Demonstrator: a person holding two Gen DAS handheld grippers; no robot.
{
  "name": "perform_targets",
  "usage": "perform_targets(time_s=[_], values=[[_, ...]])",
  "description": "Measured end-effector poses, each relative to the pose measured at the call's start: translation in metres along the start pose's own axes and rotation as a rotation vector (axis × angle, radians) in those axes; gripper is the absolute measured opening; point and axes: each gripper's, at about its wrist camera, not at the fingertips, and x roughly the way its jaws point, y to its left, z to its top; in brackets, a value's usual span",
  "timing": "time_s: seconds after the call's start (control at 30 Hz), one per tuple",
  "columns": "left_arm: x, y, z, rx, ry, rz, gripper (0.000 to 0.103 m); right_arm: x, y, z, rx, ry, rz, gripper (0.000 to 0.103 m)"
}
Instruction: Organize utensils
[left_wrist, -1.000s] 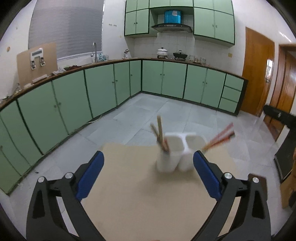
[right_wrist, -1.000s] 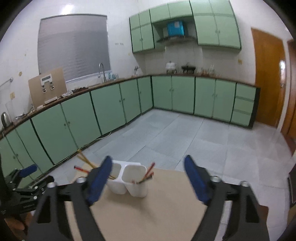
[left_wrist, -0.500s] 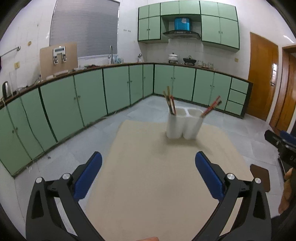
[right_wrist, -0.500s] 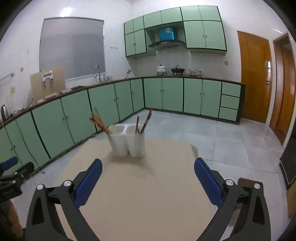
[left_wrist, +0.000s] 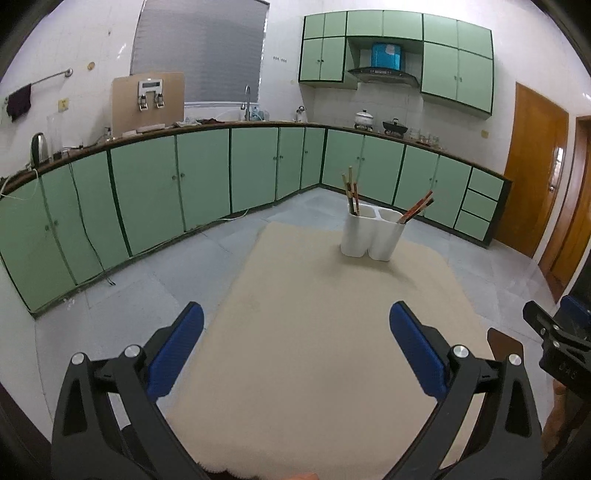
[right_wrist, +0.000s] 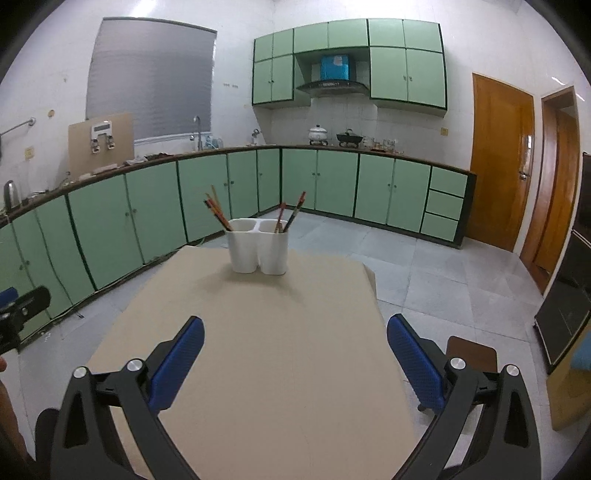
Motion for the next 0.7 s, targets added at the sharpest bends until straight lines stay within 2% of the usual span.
perform_targets(time_s=[0.1, 0.23, 0.4, 0.7], values=[[-0.026, -0.002, -0.007, 0.029, -0.032, 0.043, 0.098, -0.027, -0.002, -0.008, 0.015, -0.023, -0.008, 0.097], [-0.064, 0.0, -0.017, 0.033, -0.062, 0.087, 0.098, -0.052, -0.012, -0.015, 0.055, -0.008, 0.002, 0.097], [-0.1, -0.002, -0.027, 0.025, -0.072, 0.092, 0.098, -0.083, -0.023, -0.022, 0.091, -0.027, -0.009, 0.097], [-0.14, -0.003, -0.032, 0.001, -0.118, 0.094, 0.098, -0.136, -0.034, -0.018, 0.101, -0.134, -0.043, 0.097]])
